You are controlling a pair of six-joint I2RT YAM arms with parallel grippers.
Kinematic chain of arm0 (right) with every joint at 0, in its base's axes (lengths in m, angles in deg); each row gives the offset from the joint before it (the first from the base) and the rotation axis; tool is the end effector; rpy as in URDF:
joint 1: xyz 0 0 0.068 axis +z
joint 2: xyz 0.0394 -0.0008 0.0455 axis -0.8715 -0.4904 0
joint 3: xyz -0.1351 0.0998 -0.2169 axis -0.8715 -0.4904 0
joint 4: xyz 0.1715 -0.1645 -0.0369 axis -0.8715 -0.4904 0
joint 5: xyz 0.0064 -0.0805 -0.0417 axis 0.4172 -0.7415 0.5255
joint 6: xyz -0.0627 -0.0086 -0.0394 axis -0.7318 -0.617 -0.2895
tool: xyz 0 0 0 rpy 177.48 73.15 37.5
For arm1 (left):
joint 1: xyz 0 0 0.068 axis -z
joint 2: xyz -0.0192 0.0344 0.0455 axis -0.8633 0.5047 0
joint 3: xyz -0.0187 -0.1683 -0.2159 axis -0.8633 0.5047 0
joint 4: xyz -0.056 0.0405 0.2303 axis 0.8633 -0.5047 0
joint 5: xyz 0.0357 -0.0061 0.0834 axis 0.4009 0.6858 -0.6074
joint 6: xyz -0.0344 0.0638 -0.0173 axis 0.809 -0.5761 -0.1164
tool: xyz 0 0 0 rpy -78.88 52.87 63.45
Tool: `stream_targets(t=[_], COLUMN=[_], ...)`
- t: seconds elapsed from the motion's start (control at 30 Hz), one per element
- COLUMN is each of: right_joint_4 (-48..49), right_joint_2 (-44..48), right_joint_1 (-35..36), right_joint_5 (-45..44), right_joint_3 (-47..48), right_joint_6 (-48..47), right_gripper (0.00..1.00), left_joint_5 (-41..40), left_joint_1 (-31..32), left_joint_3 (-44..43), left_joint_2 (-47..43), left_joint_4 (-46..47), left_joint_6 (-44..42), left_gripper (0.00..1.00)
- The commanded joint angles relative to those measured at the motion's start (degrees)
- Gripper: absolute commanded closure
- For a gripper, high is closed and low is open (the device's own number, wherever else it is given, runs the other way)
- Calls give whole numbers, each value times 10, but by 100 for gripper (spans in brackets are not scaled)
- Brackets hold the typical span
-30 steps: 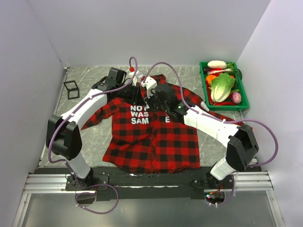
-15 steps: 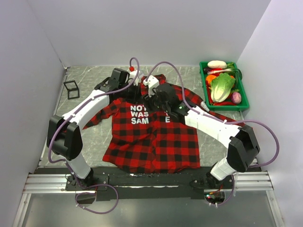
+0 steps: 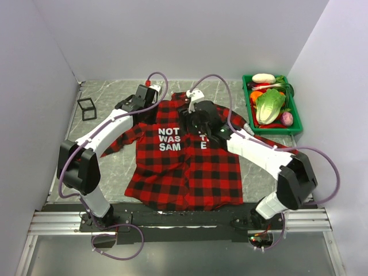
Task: Pin the brooch onto the clothing
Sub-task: Adjust the clothes at the center of the board.
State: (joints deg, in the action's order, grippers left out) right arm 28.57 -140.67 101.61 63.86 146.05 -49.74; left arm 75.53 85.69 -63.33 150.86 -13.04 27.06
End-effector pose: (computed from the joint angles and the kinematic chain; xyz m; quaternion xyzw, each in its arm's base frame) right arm 0.2725 0.2277 0.3068 -0.2118 0.8125 0.1815 0.5120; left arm 0.3369 -0.1570 0.2795 0.1000 0.9270 -0.0681 0.3550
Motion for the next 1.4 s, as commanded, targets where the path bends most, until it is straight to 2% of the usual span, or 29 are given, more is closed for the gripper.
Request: stream_targets(t=[0.0, 0.07, 0.27, 0.53, 0.67, 0.87, 0.97, 1.17, 1.37], right_joint_4=[10, 7, 7, -13, -48, -143, -182, -207, -228], right_joint_2=[-73, -110, -192, -283, -358, -460, -490, -514, -552], right_joint_1=[0, 0, 6, 39, 44, 52, 51, 46, 45], right_joint_5=[16, 20, 25, -8, -40, -100, -112, -121, -121], right_joint_3=[53, 75, 121, 199, 285, 441, 482, 503, 563], right_joint_6=[59, 77, 113, 141, 176, 199, 207, 202, 198], right_gripper=[33, 34, 36, 39, 40, 41, 40, 40, 41], left_joint_5=[-119, -142, -142, -110, -88, -102, -83, -59, -42], left_joint_1=[3, 4, -4, -49, -77, -92, -100, -99, -99], left_joint_3=[-25, -33, -44, -55, -30, -17, -17, -16, -17], left_joint_2=[6, 14, 41, 66, 59, 57, 53, 45, 35], left_joint_4=[-20, -28, -30, -41, -32, -36, -34, -33, -33], left_joint_6=[-20, -22, -21, 12, 16, 15, 16, 15, 17], left_gripper=[99, 99, 99, 99, 99, 99, 99, 99, 99])
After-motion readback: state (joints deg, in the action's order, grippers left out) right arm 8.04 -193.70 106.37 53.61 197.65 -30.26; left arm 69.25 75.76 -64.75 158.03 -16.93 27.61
